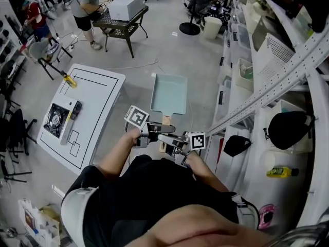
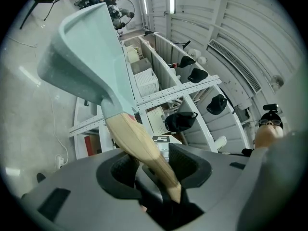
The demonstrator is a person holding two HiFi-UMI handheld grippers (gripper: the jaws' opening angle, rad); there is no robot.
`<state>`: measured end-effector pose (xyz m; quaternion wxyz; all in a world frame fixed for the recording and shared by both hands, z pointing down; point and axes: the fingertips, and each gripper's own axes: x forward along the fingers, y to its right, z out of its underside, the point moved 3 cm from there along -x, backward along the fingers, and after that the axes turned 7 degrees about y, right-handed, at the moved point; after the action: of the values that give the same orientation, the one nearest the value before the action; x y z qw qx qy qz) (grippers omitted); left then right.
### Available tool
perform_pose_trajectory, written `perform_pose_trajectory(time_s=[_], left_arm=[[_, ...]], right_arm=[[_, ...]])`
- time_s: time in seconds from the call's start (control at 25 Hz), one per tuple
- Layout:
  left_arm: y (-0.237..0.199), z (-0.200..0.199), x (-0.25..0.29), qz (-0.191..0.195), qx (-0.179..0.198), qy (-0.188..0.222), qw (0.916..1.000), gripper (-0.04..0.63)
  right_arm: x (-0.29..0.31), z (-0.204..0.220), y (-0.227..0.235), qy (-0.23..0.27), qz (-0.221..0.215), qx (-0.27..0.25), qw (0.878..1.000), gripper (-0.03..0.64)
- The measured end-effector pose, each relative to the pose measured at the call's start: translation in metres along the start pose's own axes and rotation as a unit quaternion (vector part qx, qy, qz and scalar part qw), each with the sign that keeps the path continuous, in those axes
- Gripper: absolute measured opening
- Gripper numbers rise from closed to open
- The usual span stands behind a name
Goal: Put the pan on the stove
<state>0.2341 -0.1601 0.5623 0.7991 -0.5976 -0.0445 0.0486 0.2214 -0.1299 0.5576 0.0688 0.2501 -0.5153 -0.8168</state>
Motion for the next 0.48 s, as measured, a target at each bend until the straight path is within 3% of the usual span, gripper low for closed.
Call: perform_pose_trajectory(time_s=[0.16,0.2,0.32,0.36,0.48], left_arm=[[0.001,-0.012,-0.006,0.005,-0.046,0.022,0.9987,0.195],[-0.003,-0.018,-0.011,0.002,-0.028,0.024,0.9993,0.195],[-0.022,-0.045,-0.035,-0.035,0.095,0.027,0.9945,0.196],[-0.025,-0.049,-0.043,-0.043,0.109,0.035,0.9925,0.196],[-0.03,-0.056,-0.07,-0.034,0.084,0.072,0.9933,0.196]], right_arm=[[0.011,-0.011,0.011,0.005,-0.011,0.02,1.0,0.181],[0.016,-0.013,0.014,0.003,-0.013,0.024,1.0,0.181],[0.033,-0.019,0.024,-0.016,-0.021,0.022,0.999,0.181],[0.039,-0.019,0.029,-0.026,-0.021,0.025,0.999,0.181],[0.065,-0.018,0.046,-0.063,-0.024,0.036,0.997,0.179]])
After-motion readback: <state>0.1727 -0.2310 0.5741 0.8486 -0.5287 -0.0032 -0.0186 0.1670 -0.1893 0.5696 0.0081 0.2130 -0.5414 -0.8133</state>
